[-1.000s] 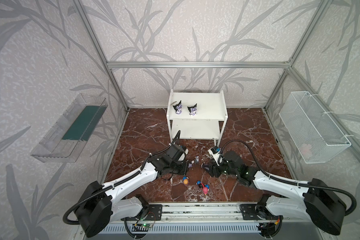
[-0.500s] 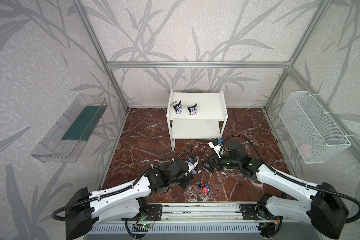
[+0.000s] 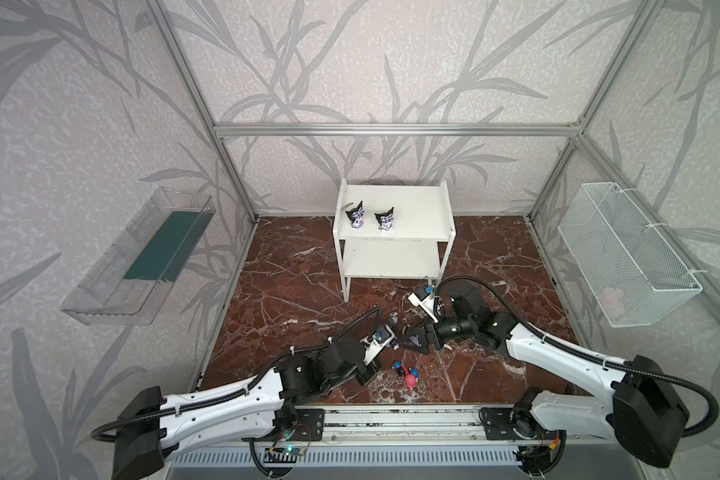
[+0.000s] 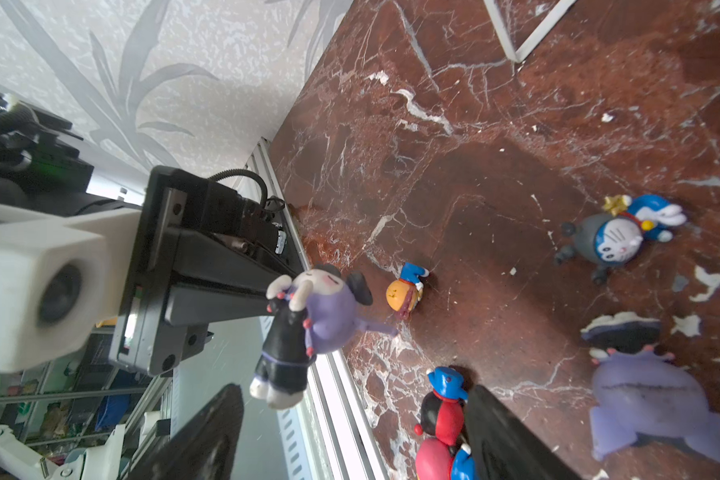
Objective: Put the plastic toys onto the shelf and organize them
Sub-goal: 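Close the right gripper on the Kuromi and lift it above the pile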
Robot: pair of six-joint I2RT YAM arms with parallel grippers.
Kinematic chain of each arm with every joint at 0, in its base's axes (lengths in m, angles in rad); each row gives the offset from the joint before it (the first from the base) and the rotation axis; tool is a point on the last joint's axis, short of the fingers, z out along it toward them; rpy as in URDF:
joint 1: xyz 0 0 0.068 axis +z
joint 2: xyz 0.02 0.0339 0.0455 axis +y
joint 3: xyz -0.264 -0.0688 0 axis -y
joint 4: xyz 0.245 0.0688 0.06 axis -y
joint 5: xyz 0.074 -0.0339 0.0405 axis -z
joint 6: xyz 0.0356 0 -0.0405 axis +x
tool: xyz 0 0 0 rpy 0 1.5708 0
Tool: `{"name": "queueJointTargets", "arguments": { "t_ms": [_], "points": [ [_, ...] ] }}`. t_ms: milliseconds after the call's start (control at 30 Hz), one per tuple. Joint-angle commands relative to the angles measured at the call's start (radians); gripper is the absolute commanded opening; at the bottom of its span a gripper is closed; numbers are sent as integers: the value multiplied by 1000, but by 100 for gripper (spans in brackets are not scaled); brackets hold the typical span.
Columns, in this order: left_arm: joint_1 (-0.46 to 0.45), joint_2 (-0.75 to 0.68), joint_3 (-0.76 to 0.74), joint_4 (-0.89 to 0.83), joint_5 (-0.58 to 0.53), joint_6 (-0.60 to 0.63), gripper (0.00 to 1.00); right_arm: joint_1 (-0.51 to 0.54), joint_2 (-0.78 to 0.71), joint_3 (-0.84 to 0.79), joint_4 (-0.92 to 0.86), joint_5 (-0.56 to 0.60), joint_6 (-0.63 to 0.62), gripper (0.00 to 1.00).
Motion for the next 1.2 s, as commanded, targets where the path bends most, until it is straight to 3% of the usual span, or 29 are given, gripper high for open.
{"name": "queueJointTargets", "arguments": {
  "t_ms": [0,200,467,633,1167],
  "points": [
    [-11,-6,-3,37,-25,44,0,33,26,54,-34,-17,-34,84],
    [-30,-5,-2,31,-46,55,0,50,74,65,-4,-43,-23,82],
    [-54,-29,-9,30,-54,68,0,50,151,58,94,-83,40,63],
    [-85,-50,-21,24,-77,73,0,49,203,60,158,-126,82,57],
    [-150,-79,-42,6,-190,105,0,-40,249,34,308,-283,212,59]
  ]
}}
